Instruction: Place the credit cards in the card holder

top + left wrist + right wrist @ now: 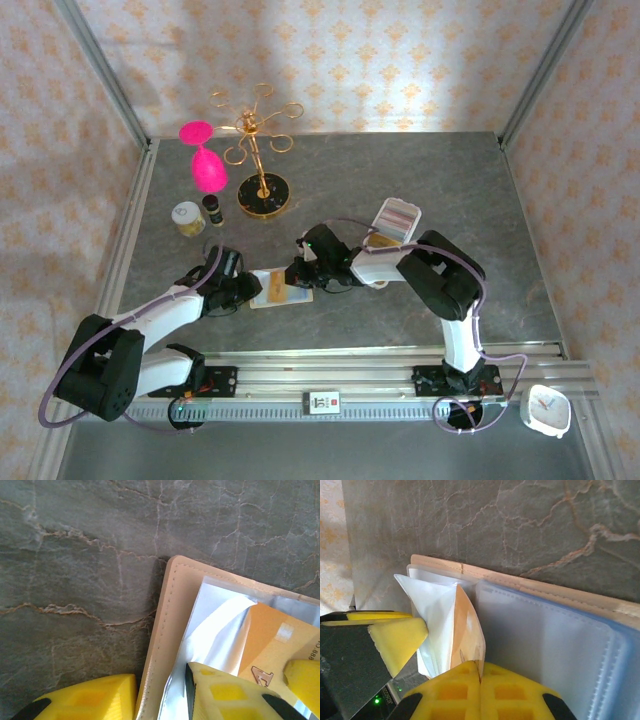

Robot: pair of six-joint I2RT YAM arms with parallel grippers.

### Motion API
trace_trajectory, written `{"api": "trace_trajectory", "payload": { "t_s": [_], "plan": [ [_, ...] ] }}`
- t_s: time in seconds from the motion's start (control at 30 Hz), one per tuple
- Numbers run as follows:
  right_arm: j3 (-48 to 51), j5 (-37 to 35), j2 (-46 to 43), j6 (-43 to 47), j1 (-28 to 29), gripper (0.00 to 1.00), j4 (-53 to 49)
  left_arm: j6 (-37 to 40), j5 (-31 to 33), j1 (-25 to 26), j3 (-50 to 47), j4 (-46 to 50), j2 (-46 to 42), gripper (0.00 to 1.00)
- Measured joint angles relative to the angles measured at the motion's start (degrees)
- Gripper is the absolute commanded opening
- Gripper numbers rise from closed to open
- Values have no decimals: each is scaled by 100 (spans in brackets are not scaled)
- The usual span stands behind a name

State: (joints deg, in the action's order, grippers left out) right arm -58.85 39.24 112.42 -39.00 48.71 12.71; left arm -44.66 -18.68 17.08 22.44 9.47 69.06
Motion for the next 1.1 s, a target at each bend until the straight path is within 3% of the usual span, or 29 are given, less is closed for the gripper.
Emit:
{"api": "trace_trajectory", "payload": {
  "t_s": [1.1],
  "plan": [
    [-503,-219,20,337,37,0,-1167,120,4,0,33,33,35,33]
  ]
}}
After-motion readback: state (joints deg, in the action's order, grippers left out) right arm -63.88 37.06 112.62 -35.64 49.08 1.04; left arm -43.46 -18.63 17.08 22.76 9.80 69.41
